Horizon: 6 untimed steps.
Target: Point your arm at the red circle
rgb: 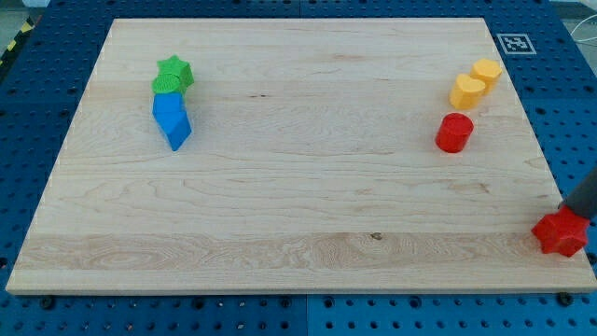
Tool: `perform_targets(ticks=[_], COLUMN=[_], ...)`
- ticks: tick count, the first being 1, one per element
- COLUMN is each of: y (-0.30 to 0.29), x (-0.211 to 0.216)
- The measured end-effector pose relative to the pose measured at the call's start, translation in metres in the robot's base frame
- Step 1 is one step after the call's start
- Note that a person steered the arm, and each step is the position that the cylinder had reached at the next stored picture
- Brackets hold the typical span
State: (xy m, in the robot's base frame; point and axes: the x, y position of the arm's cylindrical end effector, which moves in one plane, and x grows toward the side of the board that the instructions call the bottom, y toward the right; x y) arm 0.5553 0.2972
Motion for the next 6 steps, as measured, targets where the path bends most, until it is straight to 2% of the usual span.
perform_targets(ticks=[2,4,6], y=[-0.002,-0.010,-0.012], x=[0.027,0.020,-0.082])
